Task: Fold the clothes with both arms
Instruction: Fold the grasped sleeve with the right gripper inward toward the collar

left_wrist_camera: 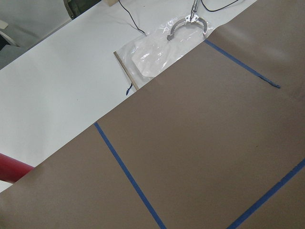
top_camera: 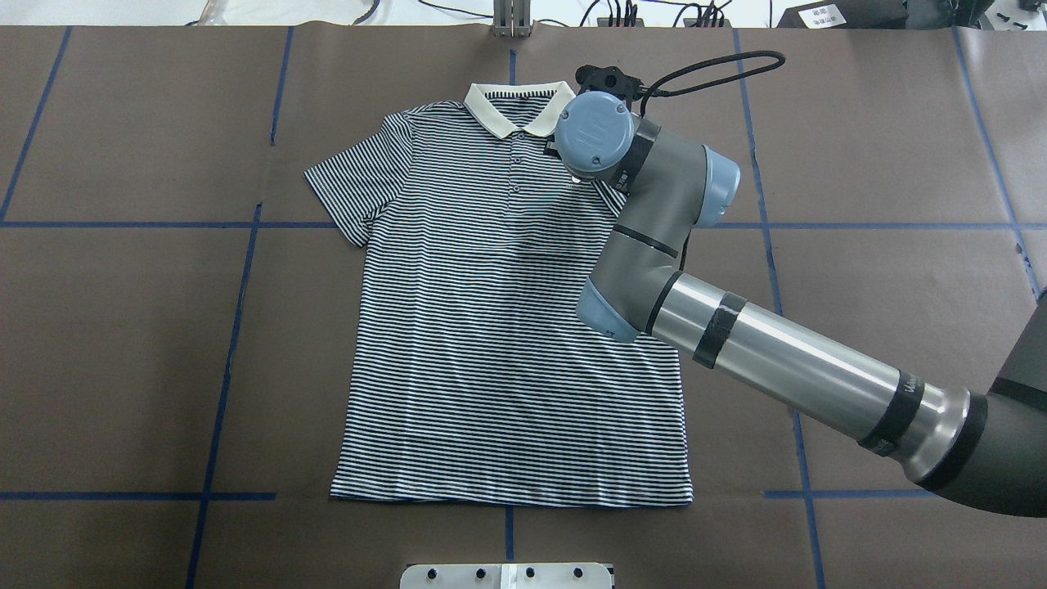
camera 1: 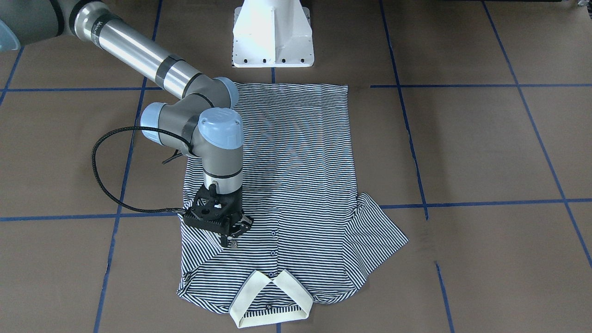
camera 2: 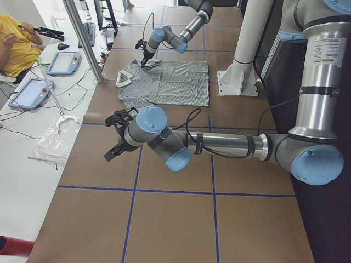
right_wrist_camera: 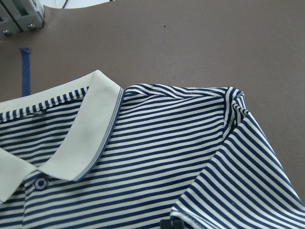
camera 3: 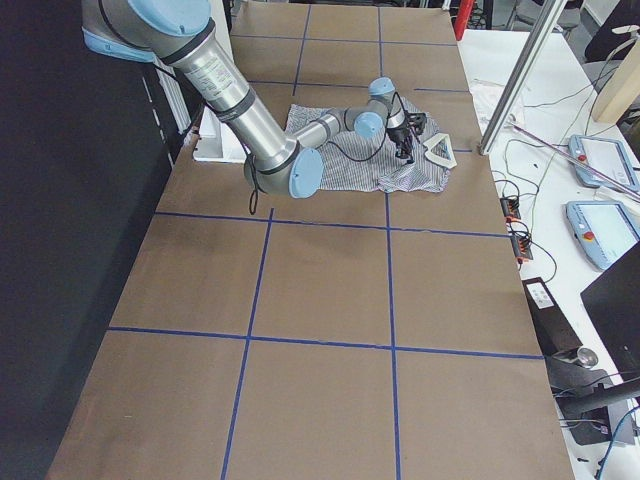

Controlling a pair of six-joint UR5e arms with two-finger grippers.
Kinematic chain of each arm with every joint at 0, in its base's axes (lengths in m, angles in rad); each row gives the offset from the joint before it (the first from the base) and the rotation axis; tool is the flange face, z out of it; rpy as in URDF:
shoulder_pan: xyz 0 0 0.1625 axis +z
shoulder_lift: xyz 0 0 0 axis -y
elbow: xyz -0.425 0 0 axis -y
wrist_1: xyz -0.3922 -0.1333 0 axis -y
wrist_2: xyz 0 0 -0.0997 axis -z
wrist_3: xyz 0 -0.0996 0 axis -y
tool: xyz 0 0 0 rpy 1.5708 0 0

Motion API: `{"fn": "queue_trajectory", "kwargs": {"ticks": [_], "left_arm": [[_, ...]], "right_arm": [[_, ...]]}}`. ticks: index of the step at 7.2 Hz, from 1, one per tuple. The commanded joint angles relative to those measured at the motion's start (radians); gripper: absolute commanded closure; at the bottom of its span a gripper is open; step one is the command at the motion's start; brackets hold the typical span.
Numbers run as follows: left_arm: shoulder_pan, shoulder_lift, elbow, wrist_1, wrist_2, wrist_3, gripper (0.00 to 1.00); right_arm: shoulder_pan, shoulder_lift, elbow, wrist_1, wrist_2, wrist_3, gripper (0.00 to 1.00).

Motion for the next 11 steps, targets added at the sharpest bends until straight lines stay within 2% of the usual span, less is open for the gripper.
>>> {"fn": "queue_trajectory", "kwargs": {"ticks": [1, 2, 3, 4, 6, 8, 9, 10, 11], "left_arm": [[0.000, 0.000, 0.001, 0.000, 0.000, 0.000, 0.00], [0.002, 0.000, 0.001, 0.000, 0.000, 0.000, 0.00], [0.002, 0.001, 0.002, 0.000, 0.000, 0.001, 0.00], [0.002, 0.000, 0.005, 0.000, 0.000, 0.001, 0.00], [0.005, -0.012, 0.007, 0.000, 0.003, -0.005, 0.00], [0.055, -0.047, 0.004, -0.035, 0.002, -0.027, 0.00], [0.128, -0.108, 0.002, -0.038, 0.002, -0.173, 0.00], [0.249, -0.156, 0.013, -0.037, 0.009, -0.307, 0.00], [0.315, -0.190, 0.027, -0.035, 0.012, -0.392, 0.00]], "right_arm": [[-0.014, 0.024, -0.020, 0.000, -0.016, 0.005, 1.00], [-0.026, 0.035, -0.020, 0.000, -0.019, 0.003, 1.00], [-0.030, 0.036, -0.020, 0.005, -0.036, 0.003, 0.92], [-0.038, 0.032, -0.020, 0.002, -0.045, -0.006, 0.01], [-0.021, 0.043, 0.005, -0.004, -0.034, -0.065, 0.00], [0.072, 0.014, 0.052, -0.055, 0.129, -0.221, 0.00], [0.128, -0.037, 0.130, -0.057, 0.213, -0.281, 0.00], [0.190, -0.090, 0.185, -0.057, 0.287, -0.353, 0.00], [0.216, -0.115, 0.209, -0.064, 0.318, -0.392, 0.00]]}}
